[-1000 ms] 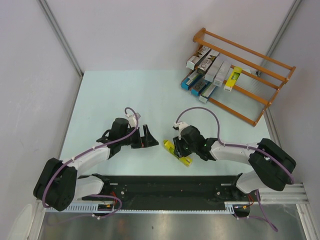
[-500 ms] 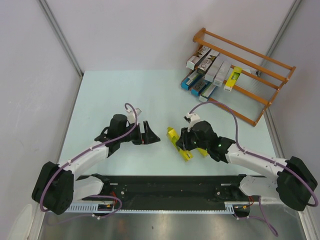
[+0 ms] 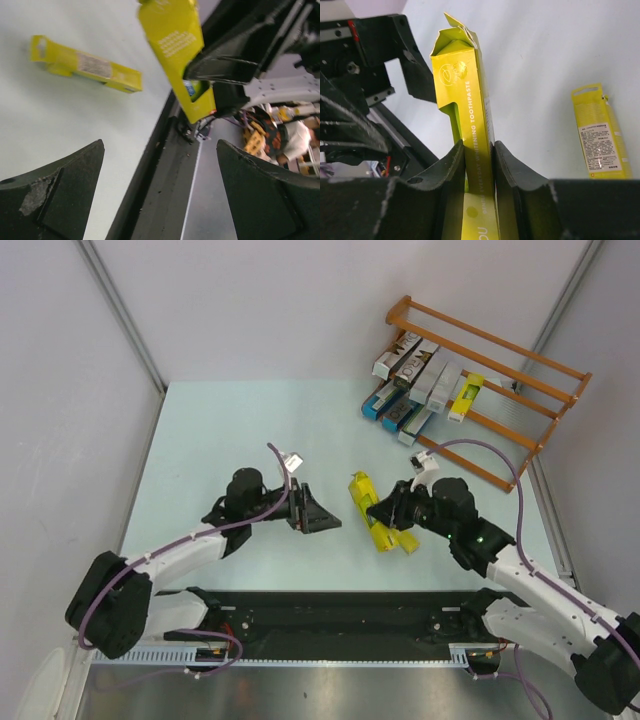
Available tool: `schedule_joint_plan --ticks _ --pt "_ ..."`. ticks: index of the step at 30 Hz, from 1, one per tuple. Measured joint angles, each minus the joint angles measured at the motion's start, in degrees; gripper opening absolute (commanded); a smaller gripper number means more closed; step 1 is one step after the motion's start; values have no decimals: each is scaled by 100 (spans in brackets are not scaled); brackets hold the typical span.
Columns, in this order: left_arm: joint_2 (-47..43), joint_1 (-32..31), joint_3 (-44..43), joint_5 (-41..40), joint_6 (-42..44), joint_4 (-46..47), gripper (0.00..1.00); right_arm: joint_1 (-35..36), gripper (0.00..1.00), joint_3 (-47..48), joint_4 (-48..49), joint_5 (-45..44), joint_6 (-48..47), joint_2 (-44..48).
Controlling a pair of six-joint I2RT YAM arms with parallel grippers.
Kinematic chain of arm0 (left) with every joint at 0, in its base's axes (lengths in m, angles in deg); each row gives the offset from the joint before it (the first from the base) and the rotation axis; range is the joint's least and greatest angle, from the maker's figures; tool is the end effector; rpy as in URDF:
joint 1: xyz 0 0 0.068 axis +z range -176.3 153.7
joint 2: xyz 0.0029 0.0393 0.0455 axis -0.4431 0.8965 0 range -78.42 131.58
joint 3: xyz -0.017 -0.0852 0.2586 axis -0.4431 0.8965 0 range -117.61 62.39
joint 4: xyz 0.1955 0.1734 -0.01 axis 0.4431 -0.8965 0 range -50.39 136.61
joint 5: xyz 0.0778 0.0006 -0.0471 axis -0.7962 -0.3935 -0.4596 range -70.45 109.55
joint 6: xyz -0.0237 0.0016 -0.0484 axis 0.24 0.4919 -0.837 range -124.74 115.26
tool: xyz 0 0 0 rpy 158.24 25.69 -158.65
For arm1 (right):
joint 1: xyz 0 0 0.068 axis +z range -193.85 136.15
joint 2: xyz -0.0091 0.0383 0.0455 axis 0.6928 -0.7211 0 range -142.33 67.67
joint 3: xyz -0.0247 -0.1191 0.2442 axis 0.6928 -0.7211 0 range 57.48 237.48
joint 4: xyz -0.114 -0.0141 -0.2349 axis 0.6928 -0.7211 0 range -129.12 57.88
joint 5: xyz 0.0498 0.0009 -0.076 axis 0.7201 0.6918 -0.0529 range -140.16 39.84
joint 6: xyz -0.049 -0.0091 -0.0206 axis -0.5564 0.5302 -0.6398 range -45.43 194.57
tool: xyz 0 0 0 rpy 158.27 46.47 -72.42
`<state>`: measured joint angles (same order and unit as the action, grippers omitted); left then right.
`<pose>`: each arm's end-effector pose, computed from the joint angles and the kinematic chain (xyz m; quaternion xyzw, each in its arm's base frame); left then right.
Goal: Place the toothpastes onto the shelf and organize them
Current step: Pick up the toothpaste from the center of the board.
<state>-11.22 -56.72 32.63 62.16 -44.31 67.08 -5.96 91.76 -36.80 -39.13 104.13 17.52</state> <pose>0.1988 -0.1446 0.2263 0.1557 0.7636 -0.5572 0.2866 0.1574 0.1313 0.2687 -0.1140 0.8120 0.3805 0.4277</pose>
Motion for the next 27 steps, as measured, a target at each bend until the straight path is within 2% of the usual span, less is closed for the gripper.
schedule_joint_plan --ticks 4,8,12,15,19,27 --pt "376 -466 -15 284 -293 962 100 -262 22 -122 42 485 151 286" --pt "898 -671 -26 507 -820 2203 98 -415 23 -264 238 1034 269 514" --pt "1578 -680 -46 603 -1676 3915 87 -525 24 -411 627 1670 446 710" --pt "2140 -680 -177 632 -2415 4697 81 -555 24 -442 811 2022 544 826" --pt "2726 -682 -437 739 -3202 5184 81 -654 25 -481 881 2098 605 881" --pt "2634 -695 -444 750 -3401 5390 78 -664 25 -505 1073 2280 710 872"
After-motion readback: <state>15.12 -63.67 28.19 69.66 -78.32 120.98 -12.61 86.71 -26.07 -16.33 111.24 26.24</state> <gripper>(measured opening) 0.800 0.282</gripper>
